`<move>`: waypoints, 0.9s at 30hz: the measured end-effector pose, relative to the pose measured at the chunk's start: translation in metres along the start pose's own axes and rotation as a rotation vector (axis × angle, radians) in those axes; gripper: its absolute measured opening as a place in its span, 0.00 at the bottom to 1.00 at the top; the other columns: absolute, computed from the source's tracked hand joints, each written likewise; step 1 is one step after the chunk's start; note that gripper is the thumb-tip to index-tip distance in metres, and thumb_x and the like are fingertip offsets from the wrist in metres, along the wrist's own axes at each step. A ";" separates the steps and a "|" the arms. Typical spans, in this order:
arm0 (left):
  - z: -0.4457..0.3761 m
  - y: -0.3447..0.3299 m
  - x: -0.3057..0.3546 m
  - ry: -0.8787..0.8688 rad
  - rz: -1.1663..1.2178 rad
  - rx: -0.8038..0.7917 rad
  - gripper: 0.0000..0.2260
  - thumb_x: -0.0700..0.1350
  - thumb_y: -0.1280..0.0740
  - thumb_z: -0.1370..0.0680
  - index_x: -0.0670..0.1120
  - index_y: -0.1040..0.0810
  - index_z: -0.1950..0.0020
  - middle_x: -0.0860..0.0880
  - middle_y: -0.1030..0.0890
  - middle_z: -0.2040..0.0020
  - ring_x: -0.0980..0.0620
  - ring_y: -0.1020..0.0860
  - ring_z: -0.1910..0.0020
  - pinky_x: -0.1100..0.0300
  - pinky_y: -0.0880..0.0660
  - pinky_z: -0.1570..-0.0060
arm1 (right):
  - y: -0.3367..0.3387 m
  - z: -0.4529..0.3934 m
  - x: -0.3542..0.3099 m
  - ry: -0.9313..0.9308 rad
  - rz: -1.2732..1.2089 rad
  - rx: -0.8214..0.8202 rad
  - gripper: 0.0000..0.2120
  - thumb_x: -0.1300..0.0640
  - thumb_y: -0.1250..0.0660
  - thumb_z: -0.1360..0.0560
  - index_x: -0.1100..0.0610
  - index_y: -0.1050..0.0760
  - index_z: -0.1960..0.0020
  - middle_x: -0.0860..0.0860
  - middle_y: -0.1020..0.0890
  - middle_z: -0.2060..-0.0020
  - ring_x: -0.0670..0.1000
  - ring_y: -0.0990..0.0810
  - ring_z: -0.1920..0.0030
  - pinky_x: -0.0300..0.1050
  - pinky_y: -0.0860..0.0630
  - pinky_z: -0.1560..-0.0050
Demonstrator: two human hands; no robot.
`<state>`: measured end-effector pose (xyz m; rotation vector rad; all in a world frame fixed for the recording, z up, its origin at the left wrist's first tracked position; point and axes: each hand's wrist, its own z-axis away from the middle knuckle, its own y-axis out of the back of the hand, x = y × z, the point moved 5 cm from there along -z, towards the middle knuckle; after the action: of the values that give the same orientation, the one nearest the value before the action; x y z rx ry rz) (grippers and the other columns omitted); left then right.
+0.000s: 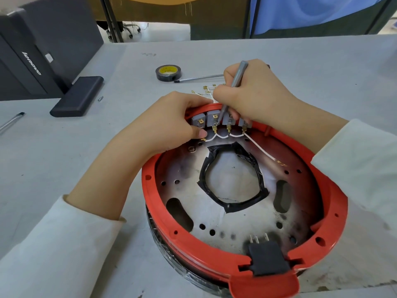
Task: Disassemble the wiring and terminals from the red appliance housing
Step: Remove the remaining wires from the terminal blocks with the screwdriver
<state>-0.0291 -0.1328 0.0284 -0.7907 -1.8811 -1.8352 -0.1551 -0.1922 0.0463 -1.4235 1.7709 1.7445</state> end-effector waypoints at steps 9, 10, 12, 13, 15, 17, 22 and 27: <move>0.000 0.002 0.001 -0.009 0.006 -0.007 0.24 0.38 0.27 0.29 0.58 0.23 0.38 0.66 0.22 0.56 0.77 0.27 0.54 0.84 0.35 0.61 | -0.001 -0.003 0.001 -0.056 0.005 -0.053 0.14 0.62 0.39 0.30 0.56 0.38 0.73 0.49 0.29 0.85 0.48 0.35 0.86 0.32 0.37 0.82; 0.000 0.003 0.001 -0.014 0.007 -0.007 0.23 0.38 0.27 0.29 0.58 0.23 0.38 0.67 0.22 0.56 0.77 0.28 0.54 0.83 0.34 0.61 | -0.001 -0.003 0.001 -0.062 0.012 -0.058 0.14 0.62 0.40 0.30 0.56 0.38 0.73 0.49 0.29 0.86 0.48 0.35 0.86 0.31 0.37 0.82; 0.000 0.003 0.002 -0.018 0.016 -0.004 0.23 0.38 0.27 0.30 0.58 0.23 0.39 0.67 0.21 0.56 0.75 0.26 0.54 0.81 0.33 0.58 | -0.003 -0.005 0.001 -0.077 0.019 -0.066 0.14 0.62 0.40 0.29 0.56 0.37 0.72 0.49 0.29 0.86 0.47 0.37 0.86 0.31 0.38 0.82; 0.000 0.003 0.002 -0.017 0.023 -0.005 0.23 0.37 0.27 0.30 0.58 0.22 0.39 0.66 0.21 0.55 0.74 0.26 0.54 0.80 0.33 0.57 | -0.003 -0.006 0.001 -0.078 0.013 -0.061 0.14 0.62 0.40 0.29 0.56 0.37 0.72 0.49 0.29 0.86 0.47 0.37 0.87 0.30 0.39 0.82; 0.000 0.002 0.002 -0.017 0.027 -0.009 0.23 0.37 0.27 0.29 0.57 0.23 0.39 0.65 0.20 0.54 0.72 0.24 0.54 0.79 0.32 0.56 | -0.002 -0.005 0.001 -0.063 -0.011 -0.034 0.14 0.62 0.40 0.30 0.56 0.38 0.73 0.49 0.30 0.86 0.47 0.37 0.87 0.31 0.39 0.83; 0.000 0.002 0.001 -0.011 0.017 -0.011 0.23 0.38 0.27 0.29 0.56 0.23 0.37 0.62 0.19 0.51 0.68 0.22 0.53 0.78 0.31 0.55 | 0.000 -0.002 0.001 -0.033 -0.054 -0.007 0.15 0.63 0.40 0.30 0.56 0.39 0.73 0.50 0.30 0.85 0.47 0.36 0.86 0.32 0.39 0.83; 0.000 0.001 0.001 -0.006 0.037 -0.024 0.22 0.38 0.28 0.28 0.57 0.23 0.38 0.62 0.19 0.50 0.69 0.22 0.53 0.78 0.30 0.53 | 0.004 0.005 -0.002 0.041 -0.049 0.063 0.15 0.63 0.38 0.29 0.56 0.40 0.70 0.55 0.30 0.79 0.45 0.32 0.85 0.34 0.38 0.82; 0.001 0.001 0.001 -0.011 0.034 -0.019 0.23 0.39 0.28 0.28 0.56 0.24 0.37 0.61 0.19 0.48 0.65 0.22 0.53 0.79 0.31 0.53 | 0.004 0.016 -0.005 0.096 0.017 0.033 0.15 0.59 0.36 0.24 0.56 0.36 0.68 0.55 0.25 0.78 0.44 0.29 0.84 0.35 0.34 0.80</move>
<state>-0.0289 -0.1318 0.0302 -0.8359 -1.8489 -1.8342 -0.1628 -0.1770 0.0484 -1.5057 1.8568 1.6733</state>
